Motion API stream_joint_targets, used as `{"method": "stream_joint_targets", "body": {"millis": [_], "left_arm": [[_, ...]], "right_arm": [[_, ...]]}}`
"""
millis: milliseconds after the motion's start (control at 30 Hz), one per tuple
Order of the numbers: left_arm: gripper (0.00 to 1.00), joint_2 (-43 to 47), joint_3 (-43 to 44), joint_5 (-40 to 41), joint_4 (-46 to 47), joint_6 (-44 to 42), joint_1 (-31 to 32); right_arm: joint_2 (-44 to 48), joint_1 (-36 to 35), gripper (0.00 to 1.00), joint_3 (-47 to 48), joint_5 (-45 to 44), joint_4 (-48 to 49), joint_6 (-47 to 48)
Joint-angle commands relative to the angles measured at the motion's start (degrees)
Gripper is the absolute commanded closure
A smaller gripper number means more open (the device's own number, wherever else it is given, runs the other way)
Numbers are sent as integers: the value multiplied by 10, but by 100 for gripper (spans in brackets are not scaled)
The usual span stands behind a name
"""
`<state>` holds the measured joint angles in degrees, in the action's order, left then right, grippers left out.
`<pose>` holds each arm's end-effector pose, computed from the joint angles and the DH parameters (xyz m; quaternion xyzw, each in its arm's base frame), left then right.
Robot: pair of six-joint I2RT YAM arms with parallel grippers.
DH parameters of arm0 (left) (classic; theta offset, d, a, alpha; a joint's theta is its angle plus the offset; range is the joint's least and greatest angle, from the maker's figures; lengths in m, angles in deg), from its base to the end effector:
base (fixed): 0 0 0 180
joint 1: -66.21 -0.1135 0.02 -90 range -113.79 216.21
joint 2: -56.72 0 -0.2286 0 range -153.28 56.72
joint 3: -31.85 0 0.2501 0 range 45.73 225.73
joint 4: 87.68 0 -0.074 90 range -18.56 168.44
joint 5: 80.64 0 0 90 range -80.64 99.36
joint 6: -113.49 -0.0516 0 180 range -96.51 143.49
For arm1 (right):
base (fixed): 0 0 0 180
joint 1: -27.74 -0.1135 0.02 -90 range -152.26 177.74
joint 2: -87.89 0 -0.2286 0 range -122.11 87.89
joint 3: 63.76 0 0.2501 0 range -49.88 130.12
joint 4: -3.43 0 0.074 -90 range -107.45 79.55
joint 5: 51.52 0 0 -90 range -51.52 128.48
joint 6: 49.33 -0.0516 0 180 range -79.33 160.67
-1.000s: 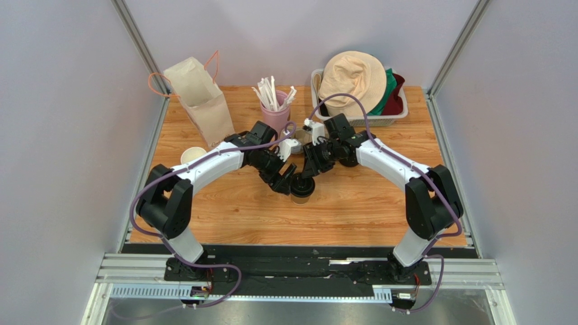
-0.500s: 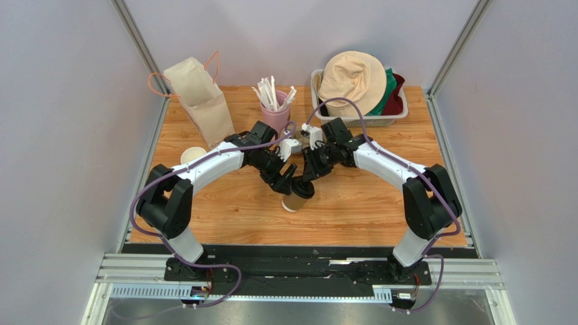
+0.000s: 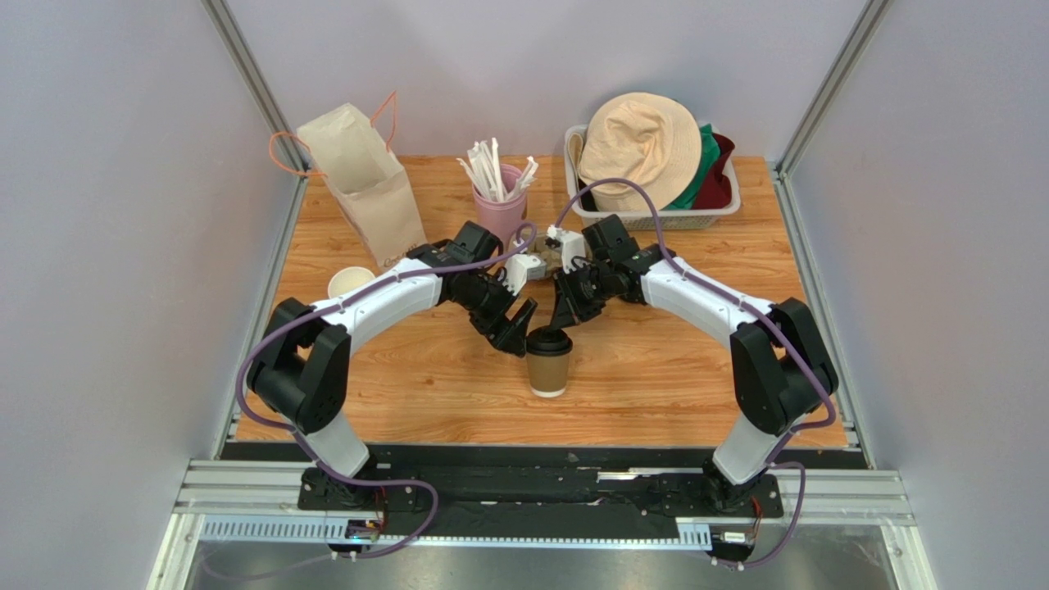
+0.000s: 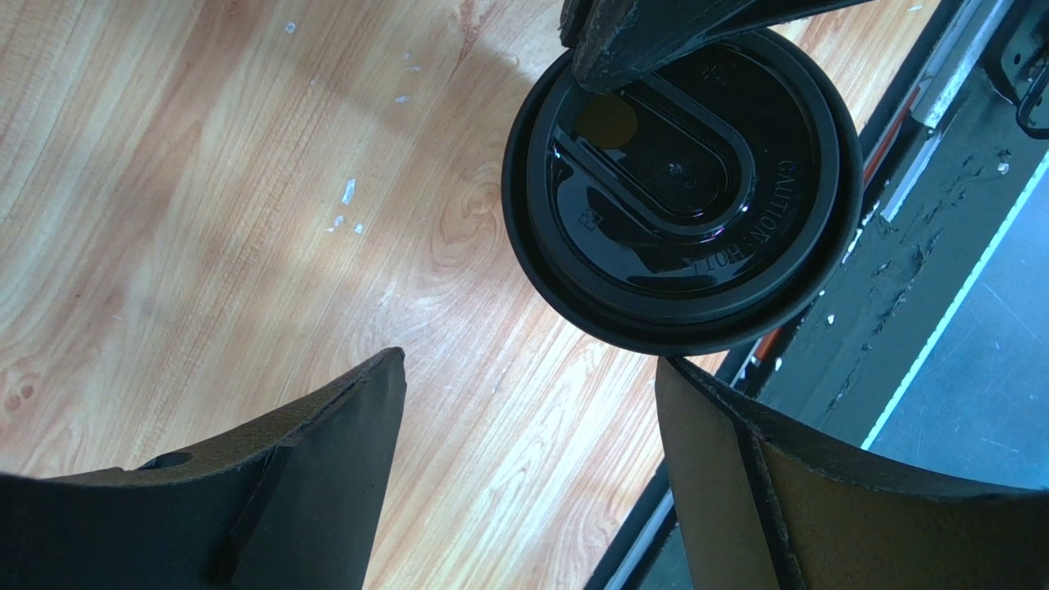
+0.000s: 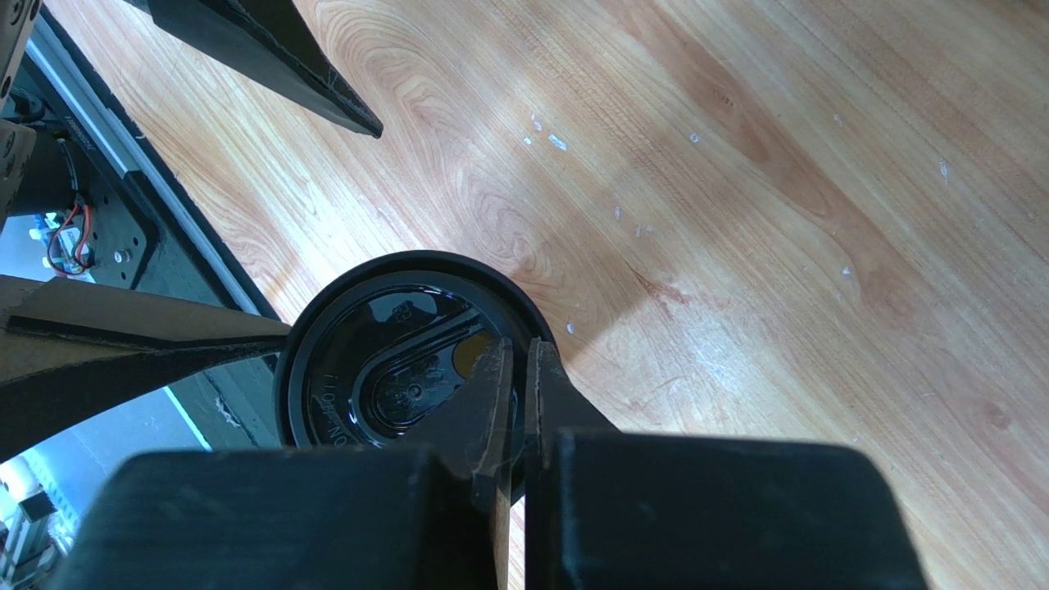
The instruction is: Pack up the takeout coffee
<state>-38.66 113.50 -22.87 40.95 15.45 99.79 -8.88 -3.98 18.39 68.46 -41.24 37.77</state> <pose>0.2630 -0.2076 0.1750 0.3892 0.8557 -0.3101 0.1421 0.2838 0.2057 0.1753 -0.2981 0.8851 0.3142 0.1700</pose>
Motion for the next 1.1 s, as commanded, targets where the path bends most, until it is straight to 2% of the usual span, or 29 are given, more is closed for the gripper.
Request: {"method": "stream_joint_targets", "body": {"millis": [0,200,600,1067], "left_arm": [[17,-2,3,-3,24,-1,-3],[17,3,7,-6,18,-1,-2],[17,41,65,3,-6,-15,-7],[17,67,72,16,5,-21,-21]], "right_arm": [[19,-11,100,1,19,19,0],[29,-11,100,0,19,18,0],[73,-4,100,10,-59,28,26],[116,-4,100,-56,-170,115,62]]}}
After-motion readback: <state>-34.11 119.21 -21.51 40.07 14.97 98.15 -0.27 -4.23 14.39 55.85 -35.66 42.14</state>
